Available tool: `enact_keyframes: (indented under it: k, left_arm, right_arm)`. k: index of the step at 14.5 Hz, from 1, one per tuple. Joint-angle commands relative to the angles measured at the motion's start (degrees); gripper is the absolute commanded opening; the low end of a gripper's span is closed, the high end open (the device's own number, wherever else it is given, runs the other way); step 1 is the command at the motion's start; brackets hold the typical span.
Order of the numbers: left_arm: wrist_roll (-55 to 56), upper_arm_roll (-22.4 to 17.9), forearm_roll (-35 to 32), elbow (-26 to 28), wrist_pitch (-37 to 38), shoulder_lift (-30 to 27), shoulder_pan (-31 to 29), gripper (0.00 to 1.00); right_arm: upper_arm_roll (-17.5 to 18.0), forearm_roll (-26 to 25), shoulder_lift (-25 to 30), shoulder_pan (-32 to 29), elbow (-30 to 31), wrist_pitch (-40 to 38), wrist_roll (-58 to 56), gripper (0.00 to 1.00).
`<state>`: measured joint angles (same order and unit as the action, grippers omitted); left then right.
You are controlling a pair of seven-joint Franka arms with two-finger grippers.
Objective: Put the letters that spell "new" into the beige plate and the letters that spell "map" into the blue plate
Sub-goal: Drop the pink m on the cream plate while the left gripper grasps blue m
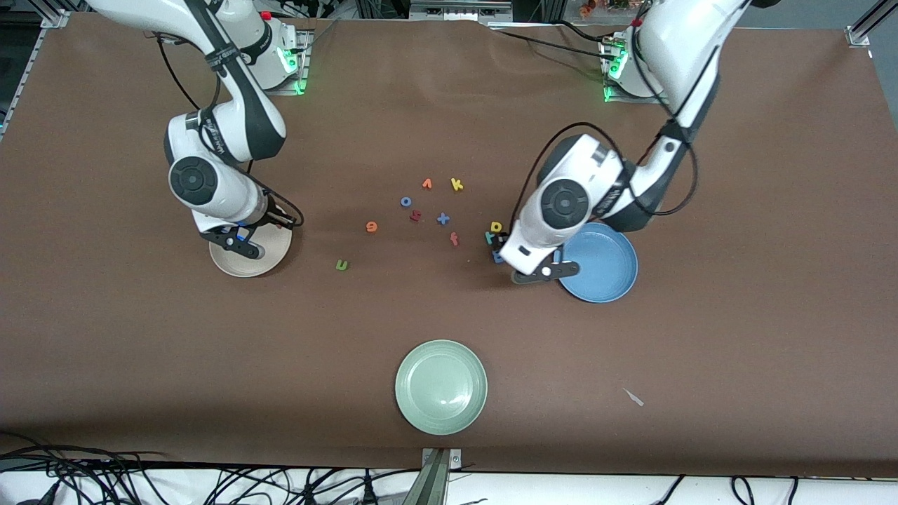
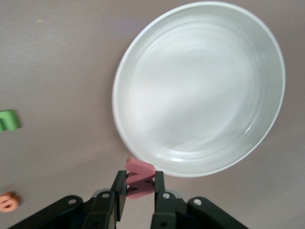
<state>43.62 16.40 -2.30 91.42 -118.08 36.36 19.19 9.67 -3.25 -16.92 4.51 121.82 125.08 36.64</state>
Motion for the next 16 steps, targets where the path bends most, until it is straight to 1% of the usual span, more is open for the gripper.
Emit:
enact_keyframes:
  k: [1,2,3,4,5,7,9,11,12,13,15,16]
  left_arm:
    - [1.20,-0.67,-4.27,-1.86,-2.84,3.53,1.47,0.91]
    - [1.46,-0.58,-5.94,-1.86,-3.64,4.41,1.90,0.89]
    - [1.55,-0.58,-6.22,-1.86,-3.73,5.11,2.52,0.86]
    - [1.64,-0.66,-6.05,-1.86,-3.82,5.47,2.87,0.82]
    - [1.73,-0.67,-5.87,-1.95,-4.78,5.73,2.79,0.78]
    - [1.82,-0.67,-5.87,-1.95,-8.55,7.13,2.87,0.76]
    - [2.95,-0.67,-6.31,-1.86,-11.54,8.19,3.14,0.76]
    - [3.22,-0.75,-6.31,-1.86,-12.17,8.81,3.14,0.74]
    - [3.14,-0.75,-6.40,-1.86,-12.26,8.98,3.14,0.70]
    - [3.14,-0.67,-6.49,-1.86,-12.61,9.25,3.05,0.59]
    - [3.14,-0.75,-6.40,-1.77,-12.96,10.21,2.96,0.56]
    - [3.22,-0.75,-6.40,-1.77,-12.96,10.30,3.05,0.51]
  right_arm:
    - [-2.63,-3.59,-3.46,-0.03,-1.66,0.16,-4.90,0.00]
    - [-3.08,-3.87,-4.00,-0.11,-2.02,0.16,-6.30,0.00]
    - [-3.26,-3.87,-4.52,-0.29,-2.46,0.16,-7.10,0.28]
    - [-3.34,-3.87,-5.14,-0.46,-3.25,-0.18,-7.19,0.92]
    - [-3.35,-3.87,-5.06,-0.29,-3.60,-0.36,-7.37,1.00]
    - [-3.08,-3.87,-4.71,-0.12,-5.70,-1.85,-8.07,1.00]
    - [-2.82,-3.69,-4.88,0.67,-8.95,-6.58,-7.72,1.00]
    - [-2.38,-3.43,-5.32,2.43,-11.86,-7.66,-7.63,1.00]
    - [-2.29,-3.17,-6.28,3.74,-13.00,-7.05,-7.54,1.00]
    - [-2.12,-2.82,-8.03,5.06,-15.27,-6.96,-7.46,1.00]
    - [-1.15,-1.33,-11.89,7.35,-19.49,-6.26,-6.58,1.00]
    - [-1.15,0.16,-13.39,7.88,-20.73,-5.21,-6.49,1.00]
